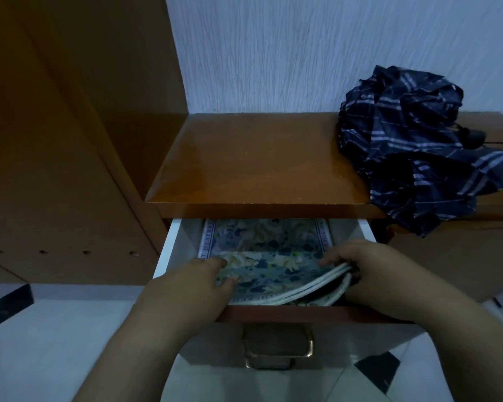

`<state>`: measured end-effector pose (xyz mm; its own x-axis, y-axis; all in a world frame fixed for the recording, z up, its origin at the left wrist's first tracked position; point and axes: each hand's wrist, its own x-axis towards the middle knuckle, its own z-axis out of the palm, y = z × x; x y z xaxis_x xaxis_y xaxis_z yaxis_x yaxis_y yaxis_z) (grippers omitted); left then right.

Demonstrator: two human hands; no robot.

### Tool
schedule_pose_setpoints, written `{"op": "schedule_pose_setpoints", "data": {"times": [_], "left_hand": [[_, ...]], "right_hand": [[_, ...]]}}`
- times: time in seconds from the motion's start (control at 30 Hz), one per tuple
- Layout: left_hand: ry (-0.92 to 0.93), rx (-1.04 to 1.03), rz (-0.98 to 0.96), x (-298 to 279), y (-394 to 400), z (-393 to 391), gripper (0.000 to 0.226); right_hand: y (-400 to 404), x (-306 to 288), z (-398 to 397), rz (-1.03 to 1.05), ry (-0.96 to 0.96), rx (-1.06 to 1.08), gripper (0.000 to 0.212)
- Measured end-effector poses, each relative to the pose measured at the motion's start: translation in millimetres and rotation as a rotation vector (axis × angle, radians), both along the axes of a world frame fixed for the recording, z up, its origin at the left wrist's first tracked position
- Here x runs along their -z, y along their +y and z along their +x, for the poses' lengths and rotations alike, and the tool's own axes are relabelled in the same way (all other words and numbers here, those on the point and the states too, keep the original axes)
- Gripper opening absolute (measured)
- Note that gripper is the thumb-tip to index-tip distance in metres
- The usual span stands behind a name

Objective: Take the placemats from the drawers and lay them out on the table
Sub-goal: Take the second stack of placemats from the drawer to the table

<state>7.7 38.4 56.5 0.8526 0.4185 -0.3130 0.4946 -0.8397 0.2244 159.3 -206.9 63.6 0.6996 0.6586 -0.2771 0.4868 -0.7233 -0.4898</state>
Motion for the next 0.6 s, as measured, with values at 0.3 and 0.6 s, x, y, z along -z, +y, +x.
{"op": "schedule_pose_setpoints", "data": {"times": [0.3,0.6], "left_hand": [[-0.081,0.000,0.185,-13,-2,-6,0.057],[-0.266,-0.202,-0.198,-27,15,-6,0.040]], "right_hand": [[-2,-13,-5,0.284,-0.050,0.098,0.021],[-2,-37,-12,0.766,0.239,0.259,0.024]]}}
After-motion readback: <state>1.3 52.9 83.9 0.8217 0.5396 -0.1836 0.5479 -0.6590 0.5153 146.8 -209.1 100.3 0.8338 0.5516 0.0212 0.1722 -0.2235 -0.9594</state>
